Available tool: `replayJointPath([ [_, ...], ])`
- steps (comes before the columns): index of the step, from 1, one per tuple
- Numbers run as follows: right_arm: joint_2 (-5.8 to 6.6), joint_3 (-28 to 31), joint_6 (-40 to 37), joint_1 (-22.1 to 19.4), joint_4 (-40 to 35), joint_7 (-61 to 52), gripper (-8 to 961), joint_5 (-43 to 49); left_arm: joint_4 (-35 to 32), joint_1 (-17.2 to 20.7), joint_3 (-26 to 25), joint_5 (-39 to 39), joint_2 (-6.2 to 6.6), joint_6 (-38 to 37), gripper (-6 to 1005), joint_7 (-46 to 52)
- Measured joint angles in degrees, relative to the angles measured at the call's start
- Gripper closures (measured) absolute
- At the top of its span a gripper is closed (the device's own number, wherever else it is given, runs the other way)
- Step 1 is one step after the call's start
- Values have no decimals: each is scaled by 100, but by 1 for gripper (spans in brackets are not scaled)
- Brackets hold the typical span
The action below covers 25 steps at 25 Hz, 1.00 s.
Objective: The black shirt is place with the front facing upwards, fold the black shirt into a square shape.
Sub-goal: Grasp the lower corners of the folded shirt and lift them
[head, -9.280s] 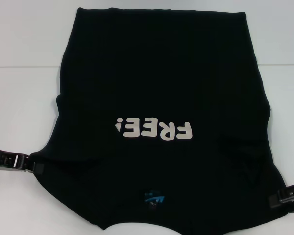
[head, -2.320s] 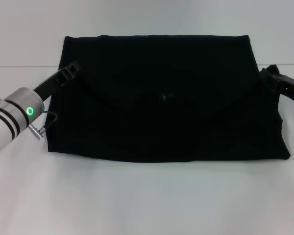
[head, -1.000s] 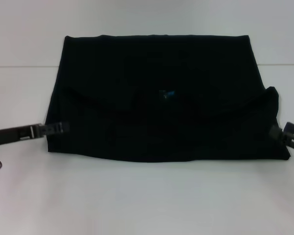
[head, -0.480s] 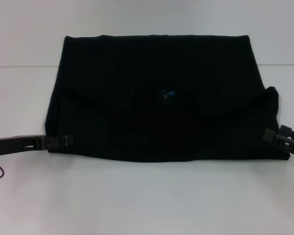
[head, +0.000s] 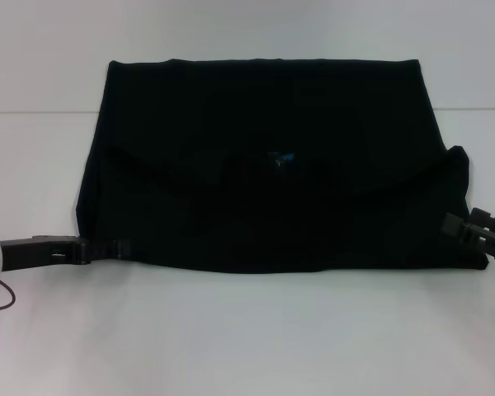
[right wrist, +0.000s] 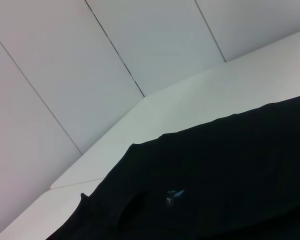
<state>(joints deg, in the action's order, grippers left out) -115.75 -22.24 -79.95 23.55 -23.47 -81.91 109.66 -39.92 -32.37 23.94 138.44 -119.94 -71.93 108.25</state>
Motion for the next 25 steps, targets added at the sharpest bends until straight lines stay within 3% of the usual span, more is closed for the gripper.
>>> replayJointPath([
  [10,1,10,0,3,0,-11,31,-6,-39,57,-38,-67,-25,81,246,-169],
  [16,45,-4,-3,1,-7,-129,32,-2,-39,62,-15,-81,-29,87,447,-254],
  [18,88,-36,-5,4,-46,-323,32,13,-31,58,-13,-81,-30,87,679,-268],
  [25,149,-86,-37,20,-659,-1368,32,397,-29,56,-19,-81,-30,80,896,-341],
])
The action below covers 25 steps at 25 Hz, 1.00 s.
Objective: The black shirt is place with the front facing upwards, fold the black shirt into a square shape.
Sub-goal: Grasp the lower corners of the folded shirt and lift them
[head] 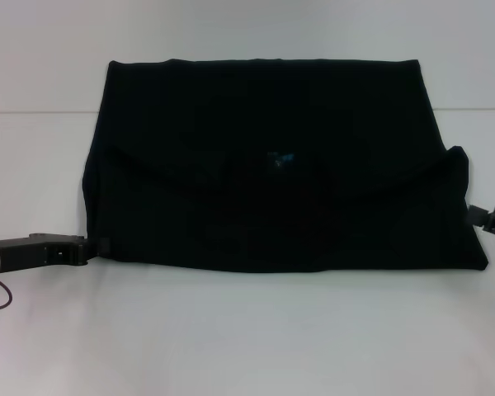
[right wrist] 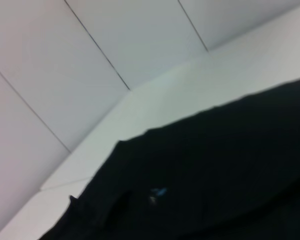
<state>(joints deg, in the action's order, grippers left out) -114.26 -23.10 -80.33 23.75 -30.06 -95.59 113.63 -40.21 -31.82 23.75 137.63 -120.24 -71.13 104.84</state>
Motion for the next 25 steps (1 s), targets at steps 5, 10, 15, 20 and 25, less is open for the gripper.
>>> replayJointPath([
  [5,120,-170,-63,140,-869,-1617,33,823,-15,4,-18,0,1,-30,909,0],
  [10,547,-535,-418,550,-1211,-3409,33,1614,-32,-1,-20,1,7,-43,921,0],
  [15,618,-565,-540,1002,-1531,-4170,35,2517,-75,4,-20,1,10,-45,921,1],
  [20,502,-658,-462,1379,-1539,-4327,38,3396,-142,12,-26,1,15,-73,921,45],
  [25,393,-859,-248,1468,-1404,-4338,53,3505,-153,16,-35,1,11,-76,921,51],
])
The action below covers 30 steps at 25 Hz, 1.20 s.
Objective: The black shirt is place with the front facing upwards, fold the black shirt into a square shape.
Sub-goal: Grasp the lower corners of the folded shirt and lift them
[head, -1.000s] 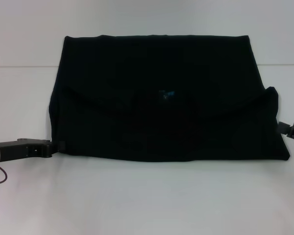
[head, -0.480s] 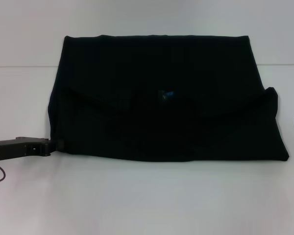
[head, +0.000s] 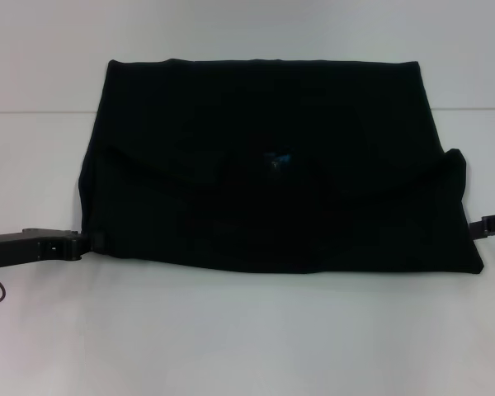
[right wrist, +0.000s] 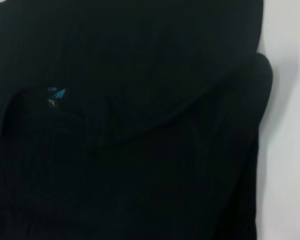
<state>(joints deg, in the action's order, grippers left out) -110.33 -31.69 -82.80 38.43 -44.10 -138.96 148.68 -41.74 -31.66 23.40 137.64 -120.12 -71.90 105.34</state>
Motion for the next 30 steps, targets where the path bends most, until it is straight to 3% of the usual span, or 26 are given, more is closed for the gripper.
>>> replayJointPath([
  [12,-121,-32,202,99,313,61,97,-19,15,-14,-3,-10,-2,0,921,4],
  [26,-87,-295,305,94,471,84,149,21,6,47,-157,-296,-11,6,920,-5],
  [30,-91,-295,315,96,473,84,312,9,3,59,-192,-325,-11,-3,920,-33],
])
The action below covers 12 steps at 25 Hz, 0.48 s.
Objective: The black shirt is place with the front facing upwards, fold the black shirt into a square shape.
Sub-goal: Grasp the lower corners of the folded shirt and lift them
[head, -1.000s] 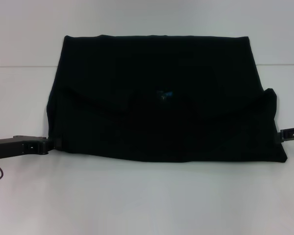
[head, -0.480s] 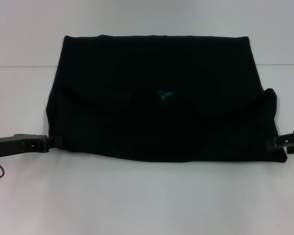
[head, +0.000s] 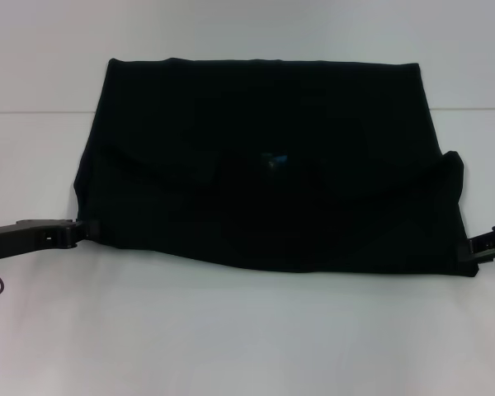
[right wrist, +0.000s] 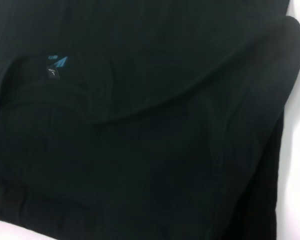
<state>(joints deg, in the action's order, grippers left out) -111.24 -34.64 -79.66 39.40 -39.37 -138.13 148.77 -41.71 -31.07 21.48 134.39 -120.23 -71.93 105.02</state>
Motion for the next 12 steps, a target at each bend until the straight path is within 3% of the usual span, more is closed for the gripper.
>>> replayJointPath([
  [12,49,7,-109,-8,-32,63,832,-17,-7,-5,8,41,4,-315,920,17],
])
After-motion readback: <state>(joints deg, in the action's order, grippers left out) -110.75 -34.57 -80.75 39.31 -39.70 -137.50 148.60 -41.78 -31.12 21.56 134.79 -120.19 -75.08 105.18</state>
